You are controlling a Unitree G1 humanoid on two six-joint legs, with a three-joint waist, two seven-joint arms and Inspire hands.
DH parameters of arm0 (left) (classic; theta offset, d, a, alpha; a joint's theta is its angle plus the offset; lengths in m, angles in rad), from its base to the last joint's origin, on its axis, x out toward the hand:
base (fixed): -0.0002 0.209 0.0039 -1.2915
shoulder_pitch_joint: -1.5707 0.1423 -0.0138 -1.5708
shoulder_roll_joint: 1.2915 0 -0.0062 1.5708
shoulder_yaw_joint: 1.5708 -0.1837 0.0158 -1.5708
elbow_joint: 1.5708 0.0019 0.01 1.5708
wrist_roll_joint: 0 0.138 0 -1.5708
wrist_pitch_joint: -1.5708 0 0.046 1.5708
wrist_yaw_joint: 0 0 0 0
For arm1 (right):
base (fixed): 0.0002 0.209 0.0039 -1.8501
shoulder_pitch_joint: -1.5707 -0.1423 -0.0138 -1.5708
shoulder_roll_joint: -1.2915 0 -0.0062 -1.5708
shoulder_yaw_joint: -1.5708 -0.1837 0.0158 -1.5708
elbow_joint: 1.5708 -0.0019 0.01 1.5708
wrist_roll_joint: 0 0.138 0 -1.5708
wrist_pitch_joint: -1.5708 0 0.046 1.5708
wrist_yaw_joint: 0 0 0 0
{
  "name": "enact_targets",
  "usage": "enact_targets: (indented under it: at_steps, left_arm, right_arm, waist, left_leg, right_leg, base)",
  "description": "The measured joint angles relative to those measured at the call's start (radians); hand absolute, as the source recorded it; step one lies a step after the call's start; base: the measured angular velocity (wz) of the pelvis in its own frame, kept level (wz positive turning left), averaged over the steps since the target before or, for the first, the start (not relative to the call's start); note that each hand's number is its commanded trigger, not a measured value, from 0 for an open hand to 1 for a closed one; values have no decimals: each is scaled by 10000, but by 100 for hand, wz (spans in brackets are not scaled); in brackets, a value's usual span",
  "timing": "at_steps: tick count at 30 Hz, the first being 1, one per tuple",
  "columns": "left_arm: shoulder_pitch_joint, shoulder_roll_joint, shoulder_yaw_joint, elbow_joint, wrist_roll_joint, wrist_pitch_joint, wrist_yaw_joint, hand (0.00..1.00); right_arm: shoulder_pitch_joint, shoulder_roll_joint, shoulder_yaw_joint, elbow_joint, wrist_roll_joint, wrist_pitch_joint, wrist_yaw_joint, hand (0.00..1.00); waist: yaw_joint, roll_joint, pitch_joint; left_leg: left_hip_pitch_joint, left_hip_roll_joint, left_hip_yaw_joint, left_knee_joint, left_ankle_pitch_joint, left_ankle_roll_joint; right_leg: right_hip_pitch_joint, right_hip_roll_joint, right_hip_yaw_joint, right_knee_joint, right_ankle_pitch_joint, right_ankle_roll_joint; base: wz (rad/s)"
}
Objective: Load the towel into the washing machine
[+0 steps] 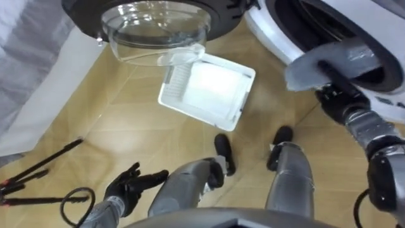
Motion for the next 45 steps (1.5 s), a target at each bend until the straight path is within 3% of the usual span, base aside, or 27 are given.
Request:
enact_targets:
  at_steps: [3, 6, 8, 13, 17, 21, 23, 28, 29, 33, 35, 36, 38, 40, 43, 45]
  left_arm:
    - [278, 3, 16, -477, 2, -27, 191, 0]
    - [463, -89, 419, -949, 275, -21, 406, 0]
    - [609, -493, 1002, -1177, 703, 0, 610, 0]
    - [554, -831, 1152, -1390, 1440, 71, 649, 0]
    - [529, -830, 1147, -1551, 1429, 269, 661, 0]
    - [507, -831, 1114, -1559, 1447, 315, 643, 0]
    - [471, -832, 973, -1527, 1586, 340, 639, 0]
    - [430, -772, 964, -1444, 1966, 404, 526, 0]
    - [421, -740, 1034, -1274, 2195, 388, 462, 0]
    - [350, -727, 1400, -730, 2698, 367, 365, 0]
    - [287, -728, 1767, -425, 3111, 322, 354, 0]
    - [262, -719, 1831, -336, 3159, 252, 371, 0]
    - [260, -715, 2067, 40, 3407, 111, 424, 0]
    - [273, -705, 2202, 186, 3721, 95, 612, 0]
    - [358, -704, 2219, 278, 4112, 91, 786, 0]
    - [370, -703, 2335, 475, 4375, 82, 899, 0]
  right_arm:
    - [-243, -13, -164, -217, 567, 65, -553, 0]
    - [-712, -20, -938, -616, 1315, 425, -1530, 0]
    - [-1155, -19, -1528, -546, 1833, 670, -2403, 0]
    - [-1888, -110, -2004, -136, 1958, 633, -3420, 0]
    - [-1954, -242, -2300, -138, 2357, 446, -3760, 0]
    - [-1854, -241, -2323, -132, 2357, 257, -3844, 0]
    - [-1514, -241, -2337, -130, 2359, -1, -3689, 0]
    - [-484, -205, -2379, -145, 2684, -220, -3197, 0]
    - [-132, -59, -2433, -190, 2872, -317, -2977, 0]
    - [1071, 546, -2655, -475, 3072, -611, -2284, 0]
    - [1990, 1005, -2628, -856, 2989, -668, -1995, 0]
    - [2218, 1124, -2625, -959, 2968, -688, -1893, 0]
    - [3082, 1558, -2294, -894, 2869, -822, -1310, 0]
    - [3700, 1951, -2225, -895, 2334, -906, -1064, 0]
    - [4936, 2192, -2053, -889, 1750, -1282, -803, 0]
    - [5622, 2240, -1701, -879, 973, -1516, -691, 0]
  waist:
    - [-103, -24, 11]
    - [-497, -62, 25]
    - [-672, -68, 37]
    - [-1021, -44, 25]
    - [-996, -36, 23]
    - [-935, 5, 44]
    - [-728, 102, 61]
    - [-256, 234, 92]
    - [-190, 177, 131]
    - [-224, 153, 134]
    - [-225, -66, 95]
    - [-229, -79, 64]
    - [-278, -415, 78]
    - [-477, -603, 24]
    - [-540, -927, -169]
    - [-589, -1024, -230]
  left_leg:
    - [-138, 7, 79, 7, -26, 227]
    - [-497, -146, 64, 254, -103, 430]
    - [-562, -267, 186, 458, -215, 606]
    - [-940, -363, 349, 899, -436, 934]
    - [-1057, -380, 562, 1034, -549, 1105]
    - [-895, -379, 573, 1013, -559, 1120]
    - [-552, -320, 530, 867, -596, 1067]
    - [421, -67, 508, 479, -682, 917]
    - [707, -9, 480, 372, -705, 858]
    - [1515, 136, 303, 92, -775, 686]
    - [2012, 196, 279, -100, -811, 583]
    - [2136, 222, 274, -122, -833, 547]
    - [2838, 288, 230, -392, -866, 485]
    - [3271, 346, 38, -484, -905, 419]
    - [3953, 462, 30, -739, -1014, 233]
    - [4379, 526, 28, -805, -1090, 111]
  right_leg:
    - [-124, -75, 10, -5, 97, 65]
    - [-475, -339, -22, 319, 96, 154]
    - [-579, -508, 80, 496, 100, 289]
    - [-805, -752, 123, 624, 167, 556]
    - [-867, -859, 125, 628, 250, 693]
    - [-663, -862, 69, 551, 276, 731]
    - [-256, -747, 6, 283, 300, 740]
    - [964, -336, -221, -518, 414, 775]
    - [1301, -210, -260, -742, 418, 784]
    - [2384, 96, -489, -1383, 438, 848]
    - [2921, 251, -498, -1704, 432, 887]
    - [3068, 299, -496, -1798, 431, 890]
    - [3859, 496, -532, -2272, 460, 939]
    - [4503, 636, -638, -2671, 470, 962]
    - [5302, 880, -686, -3240, 525, 1019]
    - [5801, 1052, -640, -3603, 621, 1023]
  base:
    - [5]
    - [22]
    - [2]
    - [9]
    - [0]
    - [-1]
    - [-6]
    - [-14]
    - [-10]
    - [-6]
    - [-13]
    - [-17]
    - [-16]
    - [3]
    - [-5]
    - [-23]
